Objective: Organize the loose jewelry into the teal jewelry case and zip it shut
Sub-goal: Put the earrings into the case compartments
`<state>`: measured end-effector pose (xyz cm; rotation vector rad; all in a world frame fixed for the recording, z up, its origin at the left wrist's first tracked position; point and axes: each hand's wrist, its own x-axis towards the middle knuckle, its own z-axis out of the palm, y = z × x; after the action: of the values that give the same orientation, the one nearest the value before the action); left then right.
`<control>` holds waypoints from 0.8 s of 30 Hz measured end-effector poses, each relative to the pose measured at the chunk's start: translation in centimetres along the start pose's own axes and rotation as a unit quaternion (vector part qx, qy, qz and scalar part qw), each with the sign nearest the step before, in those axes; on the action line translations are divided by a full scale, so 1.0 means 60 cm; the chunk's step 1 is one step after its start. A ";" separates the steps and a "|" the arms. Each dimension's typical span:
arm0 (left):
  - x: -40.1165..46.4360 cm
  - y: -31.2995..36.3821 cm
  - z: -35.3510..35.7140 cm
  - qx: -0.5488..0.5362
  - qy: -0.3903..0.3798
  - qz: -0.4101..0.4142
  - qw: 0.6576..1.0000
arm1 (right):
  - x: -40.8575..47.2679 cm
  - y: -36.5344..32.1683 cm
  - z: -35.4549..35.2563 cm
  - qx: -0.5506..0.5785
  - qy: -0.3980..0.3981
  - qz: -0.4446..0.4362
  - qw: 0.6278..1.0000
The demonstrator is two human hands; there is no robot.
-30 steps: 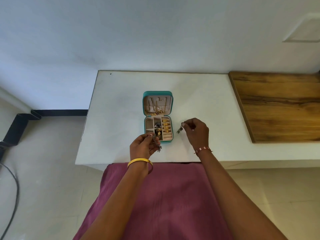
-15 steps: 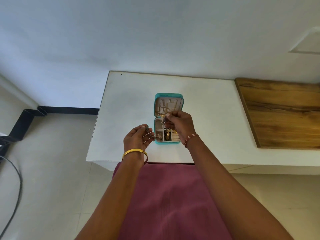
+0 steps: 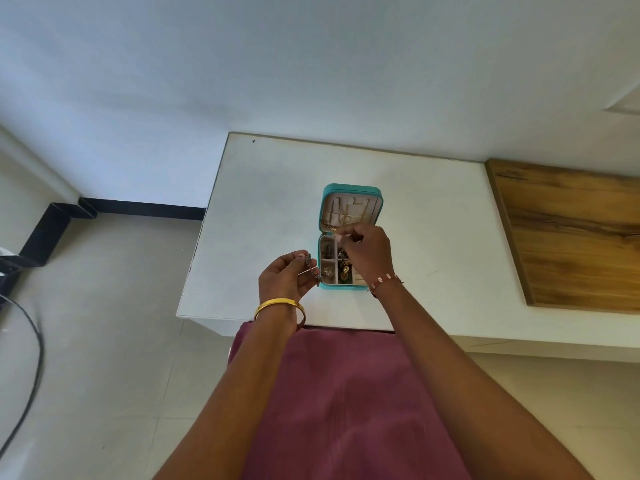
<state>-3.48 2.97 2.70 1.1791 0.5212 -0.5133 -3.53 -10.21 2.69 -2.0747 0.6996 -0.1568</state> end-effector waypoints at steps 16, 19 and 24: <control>-0.008 -0.012 0.024 0.107 0.023 0.031 0.994 | -0.060 -0.003 -0.003 0.053 0.001 -0.027 0.998; -0.001 -0.014 0.019 0.096 0.032 0.016 0.995 | -0.026 -0.002 0.000 0.077 0.017 0.011 0.997; 0.008 -0.031 0.002 0.084 0.044 -0.011 0.995 | 0.015 0.017 0.011 0.080 0.005 0.049 0.996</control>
<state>-4.25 2.22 1.09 1.3620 0.5754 -0.5338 -2.98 -10.62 1.34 -1.8855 0.7681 -0.1630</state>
